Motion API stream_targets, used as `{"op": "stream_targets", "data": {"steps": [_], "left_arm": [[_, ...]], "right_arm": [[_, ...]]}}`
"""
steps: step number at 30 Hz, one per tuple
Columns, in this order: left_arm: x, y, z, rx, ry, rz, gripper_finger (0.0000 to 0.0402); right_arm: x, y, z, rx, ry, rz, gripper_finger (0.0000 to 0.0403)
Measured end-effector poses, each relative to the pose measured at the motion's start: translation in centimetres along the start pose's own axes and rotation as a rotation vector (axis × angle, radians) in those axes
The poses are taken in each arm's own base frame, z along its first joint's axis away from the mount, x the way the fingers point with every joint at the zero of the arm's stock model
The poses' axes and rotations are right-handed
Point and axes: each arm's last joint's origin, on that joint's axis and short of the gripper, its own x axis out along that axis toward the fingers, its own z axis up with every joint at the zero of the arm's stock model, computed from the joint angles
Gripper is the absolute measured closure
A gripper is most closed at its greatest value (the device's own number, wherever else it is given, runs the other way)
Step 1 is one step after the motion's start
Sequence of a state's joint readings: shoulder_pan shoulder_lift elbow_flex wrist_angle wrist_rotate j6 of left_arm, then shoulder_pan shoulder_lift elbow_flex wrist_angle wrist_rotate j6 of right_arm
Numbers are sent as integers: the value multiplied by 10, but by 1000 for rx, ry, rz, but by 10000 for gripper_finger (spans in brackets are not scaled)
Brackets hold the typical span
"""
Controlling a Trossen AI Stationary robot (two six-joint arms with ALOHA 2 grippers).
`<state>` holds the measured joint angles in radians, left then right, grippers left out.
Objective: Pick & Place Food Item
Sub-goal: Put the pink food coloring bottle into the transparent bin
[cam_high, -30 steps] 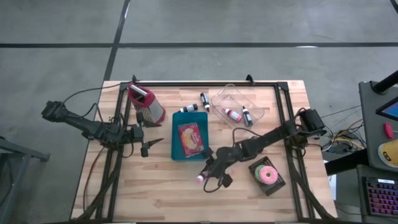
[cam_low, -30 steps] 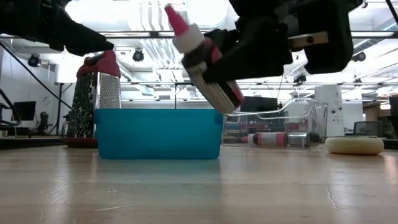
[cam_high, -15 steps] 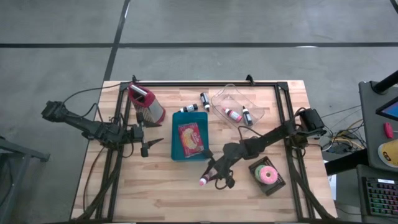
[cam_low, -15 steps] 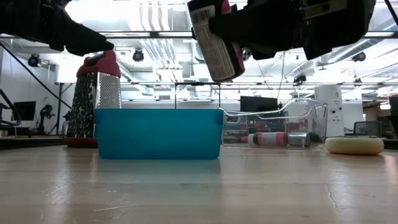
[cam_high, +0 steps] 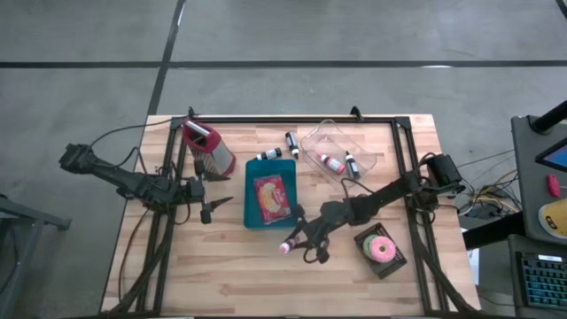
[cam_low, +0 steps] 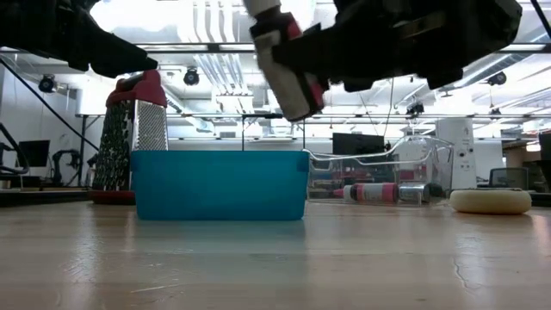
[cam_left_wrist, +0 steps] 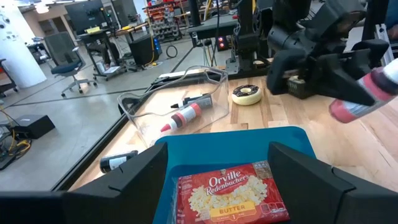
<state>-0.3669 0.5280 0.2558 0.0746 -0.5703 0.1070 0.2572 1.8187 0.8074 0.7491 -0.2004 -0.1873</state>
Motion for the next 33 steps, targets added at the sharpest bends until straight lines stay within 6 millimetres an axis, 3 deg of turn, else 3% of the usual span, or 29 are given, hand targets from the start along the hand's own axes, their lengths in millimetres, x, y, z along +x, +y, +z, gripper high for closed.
{"op": "stream_targets", "data": {"steps": [13, 27, 33], "left_arm": [[0, 0, 0, 0, 1, 0, 117], [0, 0, -3, 1, 7, -1, 117], [1, -2, -10, -7, 0, 0, 117]], "right_arm": [[-5, -19, 6, 29, -16, -475, 312], [-18, -40, -3, 49, 88, -981, 312], [-31, -47, -13, 63, 132, -1072, 312]]}}
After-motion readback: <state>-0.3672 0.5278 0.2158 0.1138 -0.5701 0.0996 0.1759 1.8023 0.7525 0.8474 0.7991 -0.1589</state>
